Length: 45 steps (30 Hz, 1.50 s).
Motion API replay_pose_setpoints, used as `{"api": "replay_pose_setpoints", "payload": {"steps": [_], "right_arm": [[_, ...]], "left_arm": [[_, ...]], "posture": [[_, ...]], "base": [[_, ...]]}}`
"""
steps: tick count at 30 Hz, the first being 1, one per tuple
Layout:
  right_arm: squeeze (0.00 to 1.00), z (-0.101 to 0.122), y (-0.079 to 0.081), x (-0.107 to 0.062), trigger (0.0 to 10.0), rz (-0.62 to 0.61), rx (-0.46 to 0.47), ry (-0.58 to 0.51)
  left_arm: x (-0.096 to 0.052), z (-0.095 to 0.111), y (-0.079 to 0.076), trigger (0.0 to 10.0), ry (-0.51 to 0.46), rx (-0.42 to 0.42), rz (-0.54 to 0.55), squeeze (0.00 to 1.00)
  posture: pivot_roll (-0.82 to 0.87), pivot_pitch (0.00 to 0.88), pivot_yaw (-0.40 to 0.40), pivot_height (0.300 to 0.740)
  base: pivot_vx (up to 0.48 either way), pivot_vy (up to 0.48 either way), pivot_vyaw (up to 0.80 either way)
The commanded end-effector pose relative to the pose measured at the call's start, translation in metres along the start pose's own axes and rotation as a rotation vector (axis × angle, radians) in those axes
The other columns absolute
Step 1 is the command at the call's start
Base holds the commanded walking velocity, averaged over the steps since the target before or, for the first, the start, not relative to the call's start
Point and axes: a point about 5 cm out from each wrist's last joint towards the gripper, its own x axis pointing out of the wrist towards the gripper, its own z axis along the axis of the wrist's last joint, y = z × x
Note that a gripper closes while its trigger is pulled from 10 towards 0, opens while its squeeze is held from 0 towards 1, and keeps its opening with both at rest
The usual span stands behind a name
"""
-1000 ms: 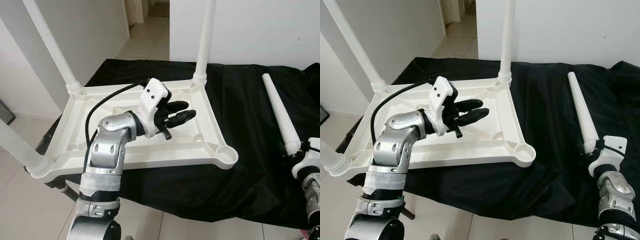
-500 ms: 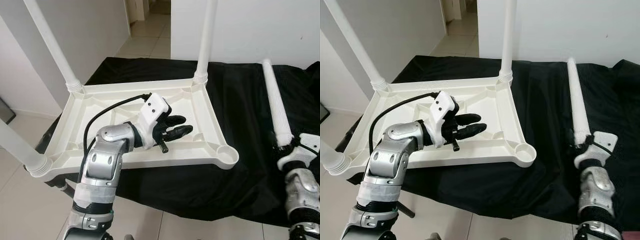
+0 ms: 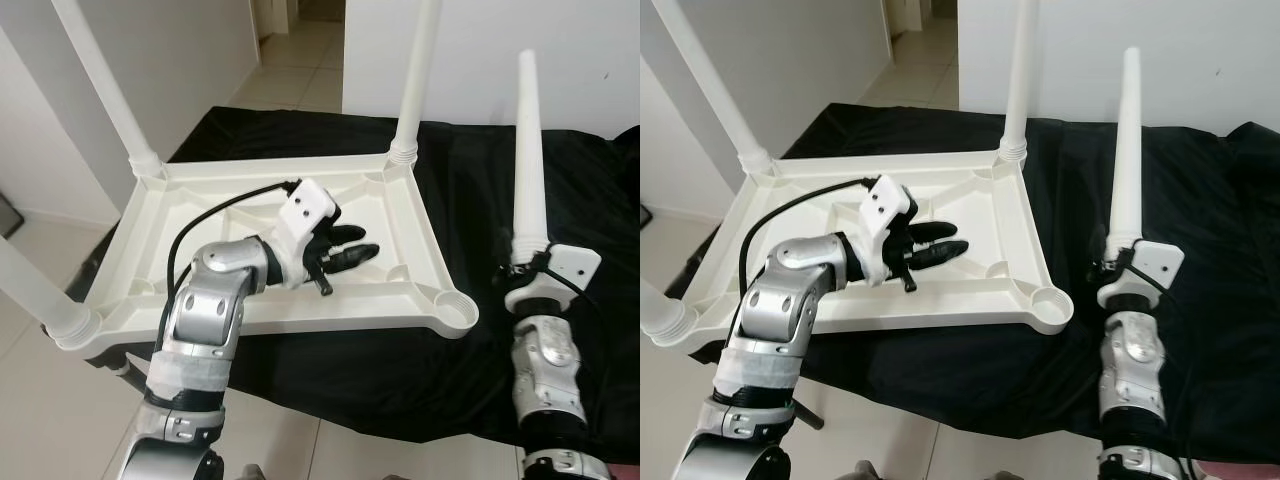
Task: Building children table
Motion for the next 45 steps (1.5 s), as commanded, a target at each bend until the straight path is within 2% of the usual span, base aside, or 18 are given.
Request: {"api": "replay_pose_setpoints", "payload": {"steps": [1,6,7,10,12,19,20,26,27,29,30,34,35,37,38,39,40,45], "right_arm": [[0.00,0.019,0.011,0.009,10.0,0.004,0.018,-0.102],[0.00,0.030,0.023,0.013,10.0,0.022,0.025,-0.155],[0.00,0.042,0.036,0.018,10.0,0.060,0.032,-0.206],[0.00,0.051,0.044,0.020,10.0,0.085,0.037,-0.240],[0.00,0.098,0.066,0.033,10.0,0.126,0.026,-0.438],[0.00,0.122,0.074,0.040,10.0,0.137,0.008,-0.525],[0.00,0.141,0.079,0.045,10.0,0.173,-0.009,-0.593],[0.00,0.159,0.088,0.048,10.0,0.237,-0.062,-0.667],[0.00,0.158,0.089,0.048,10.0,0.250,-0.066,-0.666],[0.00,0.159,0.092,0.047,10.0,0.264,-0.071,-0.663],[0.00,0.156,0.094,0.046,10.0,0.286,-0.071,-0.651],[0.00,0.153,0.097,0.044,10.0,0.309,-0.071,-0.637],[0.00,0.140,0.101,0.038,10.0,0.368,-0.060,-0.579],[0.00,0.137,0.102,0.036,10.0,0.387,-0.057,-0.560],[0.00,0.126,0.105,0.030,10.0,0.444,-0.063,-0.516],[0.00,0.126,0.105,0.030,10.0,0.444,-0.063,-0.516],[0.00,0.119,0.107,0.026,10.0,0.482,-0.060,-0.482],[0.00,0.106,0.116,0.013,10.0,0.566,-0.068,-0.430]], "left_arm": [[-0.002,0.002,0.010,10.0,-0.006,-0.007,0.064,0.00],[-0.002,0.005,0.016,10.0,-0.026,-0.021,0.078,0.00],[-0.003,0.009,0.021,10.0,-0.043,-0.034,0.078,0.00],[-0.003,0.012,0.024,10.0,-0.053,-0.045,0.076,0.00],[-0.006,0.018,0.036,10.0,-0.051,-0.033,0.084,0.00],[-0.006,0.023,0.042,10.0,-0.063,-0.039,0.103,0.00],[-0.006,0.032,0.047,10.0,-0.103,-0.043,0.103,0.00],[-0.007,0.047,0.058,10.0,-0.191,-0.123,0.072,0.00],[-0.008,0.052,0.061,10.0,-0.224,-0.170,0.057,0.72],[-0.008,0.058,0.064,10.0,-0.264,-0.227,0.035,0.72],[-0.009,0.063,0.065,10.0,-0.299,-0.267,0.001,1.00],[-0.010,0.068,0.065,10.0,-0.334,-0.302,-0.038,1.00],[-0.013,0.078,0.061,10.0,-0.383,-0.330,-0.153,1.00],[-0.014,0.081,0.059,10.0,-0.397,-0.334,-0.190,1.00],[-0.016,0.086,0.055,10.0,-0.425,-0.370,-0.286,0.36],[-0.016,0.086,0.055,10.0,-0.425,-0.370,-0.286,0.36],[-0.015,0.088,0.054,10.0,-0.437,-0.419,-0.345,0.00],[-0.012,0.092,0.051,10.0,-0.460,-0.509,-0.445,0.00]], "posture": [[-0.07,0.000,0.017,0.740],[-0.08,0.000,0.021,0.740],[-0.08,0.000,0.018,0.740],[-0.08,0.000,0.018,0.740],[-0.07,0.000,0.017,0.740],[-0.07,0.000,0.012,0.740],[-0.06,0.000,0.001,0.740],[-0.07,0.000,-0.002,0.740],[-0.07,0.000,-0.002,0.740],[-0.07,0.000,-0.002,0.740],[-0.07,0.000,-0.002,0.740],[-0.07,0.000,-0.002,0.740],[-0.07,0.000,-0.002,0.740],[-0.07,0.000,-0.002,0.740],[-0.07,0.000,-0.002,0.740],[-0.07,0.000,-0.002,0.740],[-0.07,0.000,0.008,0.740],[-0.07,0.000,0.008,0.740]], "base": [[0.000,0.000,0.00],[0.000,0.000,0.00],[0.000,0.000,0.00],[0.000,0.000,0.00],[0.000,0.000,0.00],[0.000,0.000,0.00],[0.000,0.000,0.00],[0.000,0.000,0.00],[0.000,0.000,0.00],[0.000,0.000,0.00],[0.000,0.000,0.00],[0.000,0.000,0.00],[0.000,0.000,0.00],[0.000,0.000,0.00],[0.000,0.000,0.00],[0.000,0.000,0.00],[0.000,0.000,0.00],[0.000,0.000,0.00]]}}
